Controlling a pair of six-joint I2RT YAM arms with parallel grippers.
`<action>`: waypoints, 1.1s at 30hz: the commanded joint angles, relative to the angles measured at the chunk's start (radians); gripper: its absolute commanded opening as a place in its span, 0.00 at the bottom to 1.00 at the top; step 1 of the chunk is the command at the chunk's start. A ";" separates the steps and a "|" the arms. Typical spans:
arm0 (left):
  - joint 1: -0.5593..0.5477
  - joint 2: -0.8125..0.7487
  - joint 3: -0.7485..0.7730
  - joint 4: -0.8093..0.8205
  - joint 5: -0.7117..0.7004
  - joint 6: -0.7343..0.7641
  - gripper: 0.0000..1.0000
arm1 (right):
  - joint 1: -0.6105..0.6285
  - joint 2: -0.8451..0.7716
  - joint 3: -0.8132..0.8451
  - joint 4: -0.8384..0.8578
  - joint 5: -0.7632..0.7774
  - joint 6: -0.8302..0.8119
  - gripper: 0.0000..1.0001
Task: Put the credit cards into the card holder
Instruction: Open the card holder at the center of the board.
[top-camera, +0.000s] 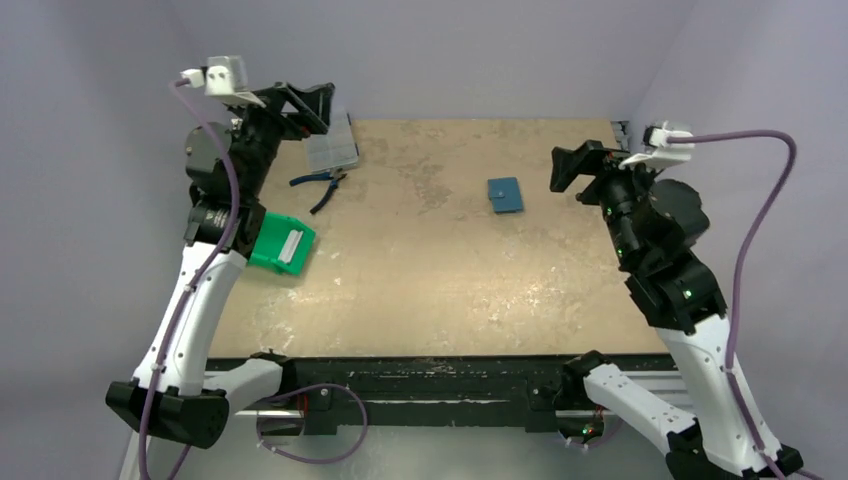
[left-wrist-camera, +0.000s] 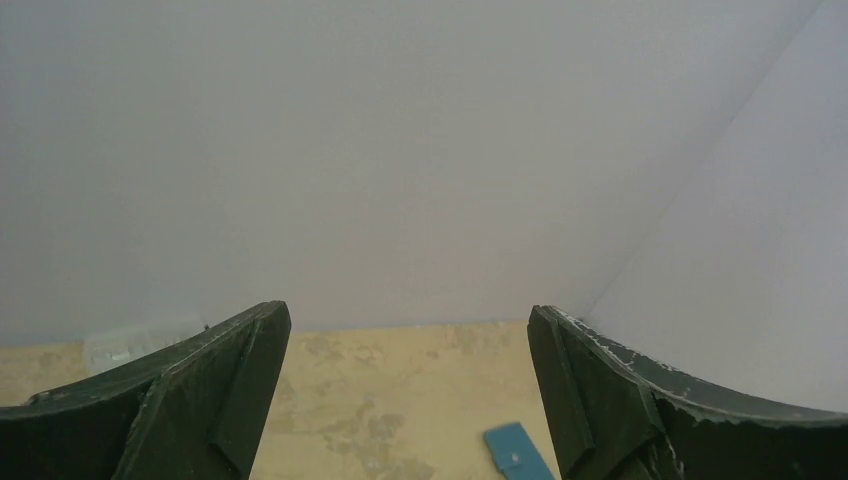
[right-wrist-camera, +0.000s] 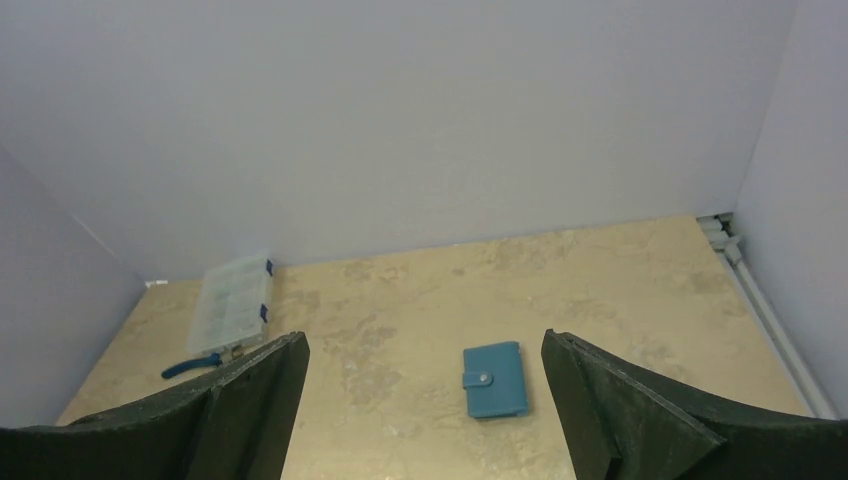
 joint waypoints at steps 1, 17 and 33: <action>-0.045 0.071 -0.064 0.036 0.008 0.058 0.98 | 0.003 0.161 -0.058 0.058 -0.040 0.027 0.99; -0.066 0.429 -0.037 -0.098 0.252 -0.093 1.00 | -0.423 0.847 -0.141 0.545 -0.791 0.388 0.99; -0.068 0.596 -0.010 -0.053 0.490 -0.238 0.99 | -0.525 1.223 0.027 0.384 -0.860 0.220 0.67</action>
